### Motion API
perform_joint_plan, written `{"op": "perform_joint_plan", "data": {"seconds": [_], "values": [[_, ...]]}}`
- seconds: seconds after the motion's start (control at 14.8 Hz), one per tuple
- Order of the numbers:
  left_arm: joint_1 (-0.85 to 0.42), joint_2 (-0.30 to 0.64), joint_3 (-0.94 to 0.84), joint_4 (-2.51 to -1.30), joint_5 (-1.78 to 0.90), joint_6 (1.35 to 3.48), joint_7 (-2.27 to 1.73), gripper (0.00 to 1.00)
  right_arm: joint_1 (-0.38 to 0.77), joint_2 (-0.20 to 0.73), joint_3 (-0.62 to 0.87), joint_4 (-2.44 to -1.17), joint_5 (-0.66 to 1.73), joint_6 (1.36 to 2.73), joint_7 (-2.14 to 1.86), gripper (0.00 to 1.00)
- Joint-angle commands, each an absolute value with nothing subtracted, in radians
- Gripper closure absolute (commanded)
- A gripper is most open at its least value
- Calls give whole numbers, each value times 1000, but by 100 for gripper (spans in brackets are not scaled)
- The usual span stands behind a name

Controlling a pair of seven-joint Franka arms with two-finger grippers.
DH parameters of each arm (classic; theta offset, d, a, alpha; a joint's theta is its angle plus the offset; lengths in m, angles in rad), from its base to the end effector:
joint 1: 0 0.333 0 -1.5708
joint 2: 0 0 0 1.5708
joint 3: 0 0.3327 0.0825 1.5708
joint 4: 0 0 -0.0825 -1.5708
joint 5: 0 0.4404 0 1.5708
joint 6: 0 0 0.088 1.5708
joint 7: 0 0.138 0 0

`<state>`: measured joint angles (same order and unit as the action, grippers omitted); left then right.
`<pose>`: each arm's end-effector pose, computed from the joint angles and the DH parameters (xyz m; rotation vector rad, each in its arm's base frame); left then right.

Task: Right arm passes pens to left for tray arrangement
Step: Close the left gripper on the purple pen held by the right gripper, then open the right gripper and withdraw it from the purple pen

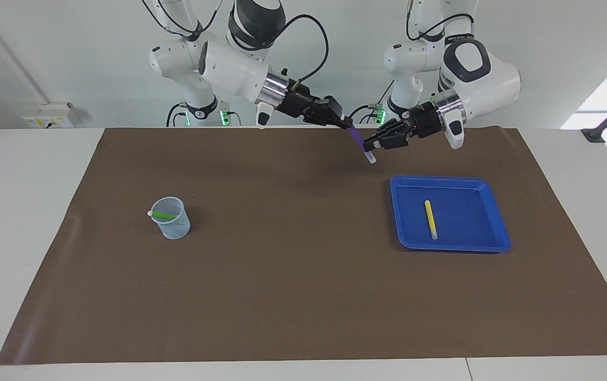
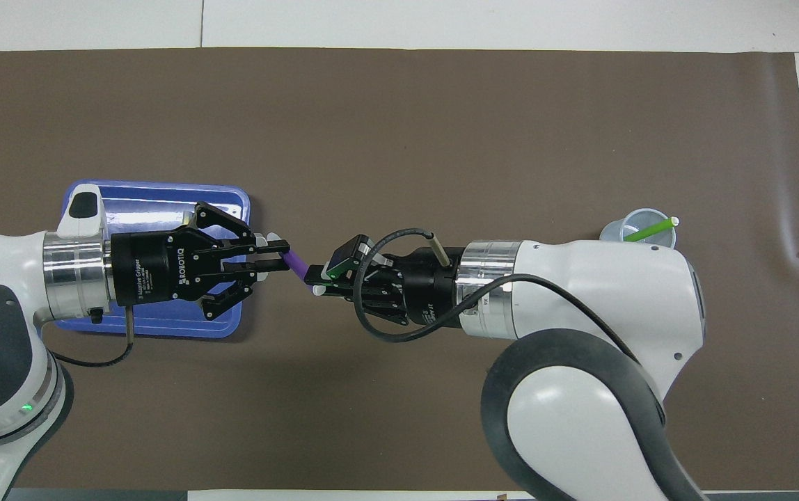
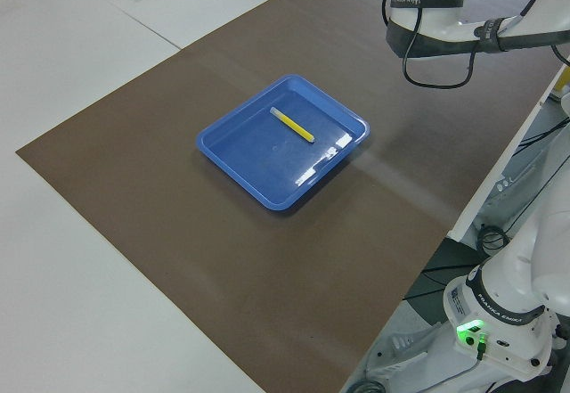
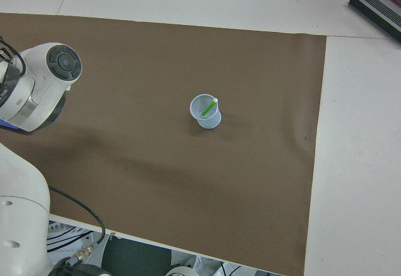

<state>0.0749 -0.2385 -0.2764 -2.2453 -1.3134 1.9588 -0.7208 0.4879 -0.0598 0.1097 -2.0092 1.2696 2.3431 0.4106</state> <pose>0.5182 -0.2045 0.4753 1.7558 1.1013 -0.6078 0.5135 0.3940 0.5142 -1.9696 0.5950 0.2415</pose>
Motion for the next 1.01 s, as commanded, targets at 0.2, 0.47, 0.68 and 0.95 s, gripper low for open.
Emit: {"op": "perform_joint_plan", "data": {"seconds": [0.2,0.47,0.68,0.95], "values": [[86,-265,-276,-2266,-1316,1959,-735,100,489,-54,120,-1999,1269,2339,434,2],[87,-265,-276,-2266,-1316,1959,-733,100,486,-48,120,-1996,1214,2338,431,1],[94,-264,-273,-2266,-1316,1959,-729,100,460,-44,115,-1980,1073,2329,434,0],[159,-250,-273,-2253,-1247,1950,-704,100,352,-60,114,-1988,879,2290,437,0]]}}
